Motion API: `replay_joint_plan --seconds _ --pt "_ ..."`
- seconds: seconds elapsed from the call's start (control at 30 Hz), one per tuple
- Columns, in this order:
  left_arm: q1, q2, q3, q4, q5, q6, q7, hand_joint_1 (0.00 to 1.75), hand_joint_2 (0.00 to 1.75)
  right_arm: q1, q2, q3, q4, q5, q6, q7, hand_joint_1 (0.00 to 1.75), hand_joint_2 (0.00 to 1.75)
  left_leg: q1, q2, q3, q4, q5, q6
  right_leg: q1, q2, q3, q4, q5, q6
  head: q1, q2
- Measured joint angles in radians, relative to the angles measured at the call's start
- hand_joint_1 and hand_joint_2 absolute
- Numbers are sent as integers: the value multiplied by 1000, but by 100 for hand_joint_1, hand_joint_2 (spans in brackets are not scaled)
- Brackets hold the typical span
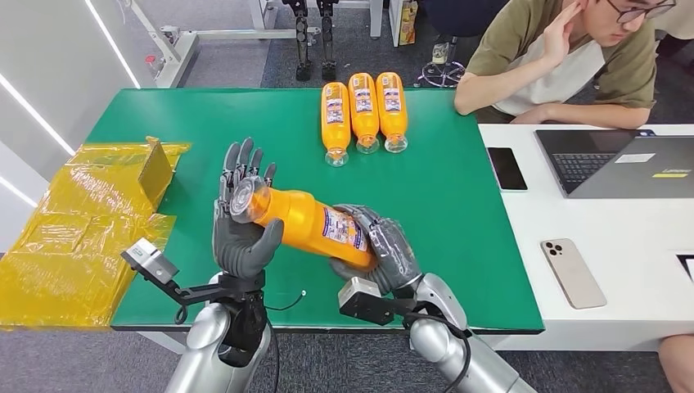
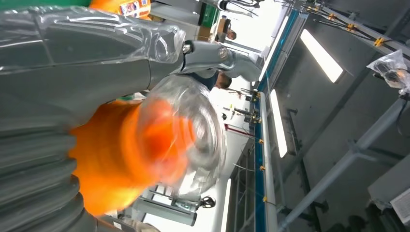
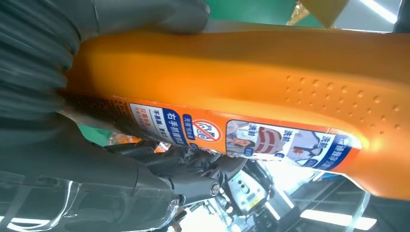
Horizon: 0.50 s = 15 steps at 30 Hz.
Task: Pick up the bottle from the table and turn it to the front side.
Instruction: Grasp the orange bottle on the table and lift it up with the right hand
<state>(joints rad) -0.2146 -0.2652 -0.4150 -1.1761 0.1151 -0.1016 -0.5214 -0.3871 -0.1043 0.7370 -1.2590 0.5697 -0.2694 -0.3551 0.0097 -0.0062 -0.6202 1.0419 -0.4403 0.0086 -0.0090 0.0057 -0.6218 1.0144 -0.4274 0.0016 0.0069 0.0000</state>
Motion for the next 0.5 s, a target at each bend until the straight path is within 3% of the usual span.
replay_joint_plan --seconds 0.5 --pt "10 4 4 0 -8 1 1 0 175 -1 -4 23 -2 14 13 1 175 175 0 0 -1 0 0 0 0 0 0 0 0 0 0 0"
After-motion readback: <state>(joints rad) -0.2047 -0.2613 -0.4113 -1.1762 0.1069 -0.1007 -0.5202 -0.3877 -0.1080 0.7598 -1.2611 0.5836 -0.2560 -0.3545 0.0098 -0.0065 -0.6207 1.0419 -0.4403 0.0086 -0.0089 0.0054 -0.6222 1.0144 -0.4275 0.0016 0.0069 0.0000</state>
